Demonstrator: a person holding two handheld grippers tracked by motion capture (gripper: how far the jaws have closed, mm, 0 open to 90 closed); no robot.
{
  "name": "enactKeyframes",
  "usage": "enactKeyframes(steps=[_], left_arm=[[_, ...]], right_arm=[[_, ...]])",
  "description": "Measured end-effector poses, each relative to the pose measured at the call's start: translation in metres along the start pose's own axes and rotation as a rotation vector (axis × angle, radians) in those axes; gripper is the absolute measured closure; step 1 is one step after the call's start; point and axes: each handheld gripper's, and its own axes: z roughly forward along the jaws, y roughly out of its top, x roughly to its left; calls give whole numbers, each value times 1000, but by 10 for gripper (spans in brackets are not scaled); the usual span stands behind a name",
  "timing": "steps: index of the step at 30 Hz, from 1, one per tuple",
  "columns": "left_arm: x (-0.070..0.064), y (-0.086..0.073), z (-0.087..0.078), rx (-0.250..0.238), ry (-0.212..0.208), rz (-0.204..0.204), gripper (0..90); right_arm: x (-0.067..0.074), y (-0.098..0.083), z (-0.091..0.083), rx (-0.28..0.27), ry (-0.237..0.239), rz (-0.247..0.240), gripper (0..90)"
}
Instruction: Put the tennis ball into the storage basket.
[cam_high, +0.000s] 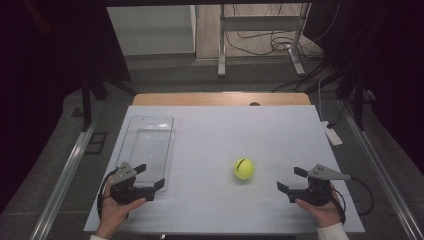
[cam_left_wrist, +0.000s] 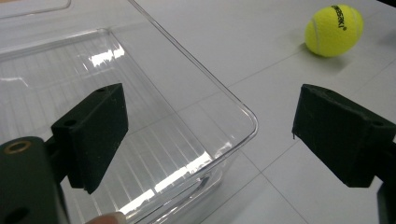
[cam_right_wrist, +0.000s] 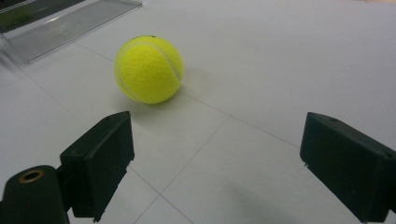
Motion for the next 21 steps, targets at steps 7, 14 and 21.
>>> enactKeyframes(steps=[7,14,21], left_arm=[[-5,-2,0,5,-3,8,107],[-6,1,3,9,-7,14,107],[-10,5,3,9,-14,32,105]], right_arm=[[0,1,0,-7,-2,-6,105],[1,1,3,3,1,-14,105],[3,-1,1,4,5,-16,106]])
